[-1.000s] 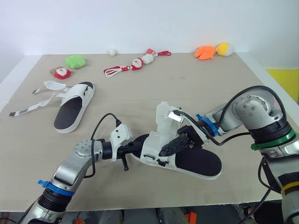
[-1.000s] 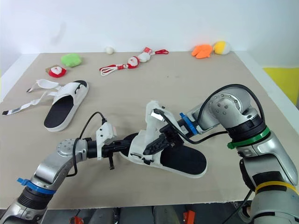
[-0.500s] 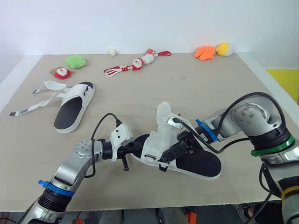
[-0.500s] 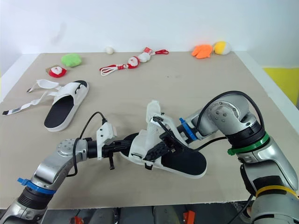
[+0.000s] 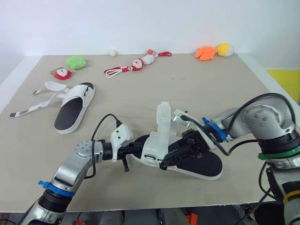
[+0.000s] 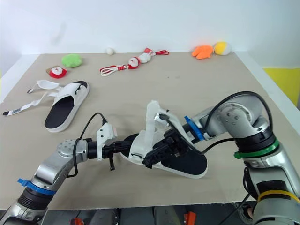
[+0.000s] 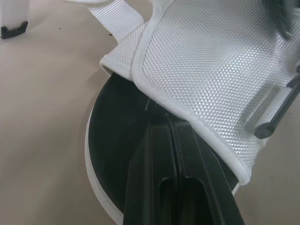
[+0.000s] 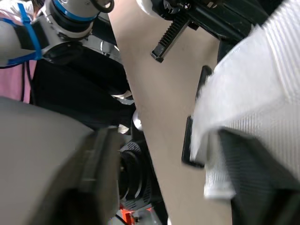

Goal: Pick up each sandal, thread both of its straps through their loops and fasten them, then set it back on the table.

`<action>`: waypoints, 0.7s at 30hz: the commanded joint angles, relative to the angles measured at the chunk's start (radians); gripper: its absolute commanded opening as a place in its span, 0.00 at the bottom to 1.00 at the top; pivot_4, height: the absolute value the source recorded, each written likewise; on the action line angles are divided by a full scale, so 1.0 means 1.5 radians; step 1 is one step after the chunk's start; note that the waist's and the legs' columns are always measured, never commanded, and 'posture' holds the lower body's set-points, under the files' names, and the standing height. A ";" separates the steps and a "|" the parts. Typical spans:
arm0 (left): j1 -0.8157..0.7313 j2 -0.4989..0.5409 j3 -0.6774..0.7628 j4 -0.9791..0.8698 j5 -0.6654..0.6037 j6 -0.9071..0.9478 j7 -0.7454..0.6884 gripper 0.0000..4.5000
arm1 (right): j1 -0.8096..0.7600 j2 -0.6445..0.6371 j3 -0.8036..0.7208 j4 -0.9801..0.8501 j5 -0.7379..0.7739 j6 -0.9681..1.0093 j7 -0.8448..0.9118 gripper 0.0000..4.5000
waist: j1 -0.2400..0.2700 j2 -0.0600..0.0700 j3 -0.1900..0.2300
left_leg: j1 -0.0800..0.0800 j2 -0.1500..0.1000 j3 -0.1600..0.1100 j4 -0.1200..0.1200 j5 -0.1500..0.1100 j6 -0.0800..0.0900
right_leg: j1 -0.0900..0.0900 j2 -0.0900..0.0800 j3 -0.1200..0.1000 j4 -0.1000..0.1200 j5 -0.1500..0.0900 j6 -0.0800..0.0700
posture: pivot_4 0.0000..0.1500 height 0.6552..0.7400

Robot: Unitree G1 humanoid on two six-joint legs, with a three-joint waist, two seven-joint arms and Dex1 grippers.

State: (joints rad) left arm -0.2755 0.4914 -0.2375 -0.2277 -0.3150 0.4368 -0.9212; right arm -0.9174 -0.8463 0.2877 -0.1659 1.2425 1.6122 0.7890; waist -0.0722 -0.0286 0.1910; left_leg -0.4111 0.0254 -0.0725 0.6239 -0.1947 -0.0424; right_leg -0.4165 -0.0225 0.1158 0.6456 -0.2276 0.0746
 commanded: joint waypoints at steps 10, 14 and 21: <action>0.013 0.011 -0.039 0.025 0.013 0.019 -0.022 0.00 | -0.029 0.063 -0.075 0.112 -0.004 0.001 -0.086 0.98 | 0.000 0.000 -0.001 | 0.002 0.000 0.000 0.000 0.000 0.000 | 0.001 0.000 0.000 0.000 0.000 0.000 | 1.00 1.00; 0.012 0.011 -0.038 0.025 0.014 0.020 -0.023 0.00 | -0.030 0.086 -0.092 0.127 -0.005 0.001 -0.118 0.69 | 0.000 0.000 -0.001 | 0.002 0.000 0.000 0.000 0.000 0.000 | 0.002 0.000 0.000 0.000 0.000 0.000 | 1.00 1.00; 0.018 0.012 -0.038 0.018 0.013 0.022 -0.020 0.00 | -0.009 0.081 -0.073 0.089 0.022 0.001 -0.141 0.02 | 0.000 0.000 -0.002 | 0.002 0.000 0.000 0.000 0.000 0.000 | 0.002 0.000 0.000 0.000 0.000 0.000 | 1.00 1.00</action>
State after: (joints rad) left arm -0.2846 0.4935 -0.2401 -0.2167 -0.3141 0.4375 -0.9322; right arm -0.9366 -0.7133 0.1887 0.0125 1.2416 1.6161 0.5831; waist -0.0728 -0.0286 0.1887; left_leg -0.4085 0.0255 -0.0726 0.6239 -0.1951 -0.0418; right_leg -0.4140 -0.0221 0.1159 0.6456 -0.2278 0.0743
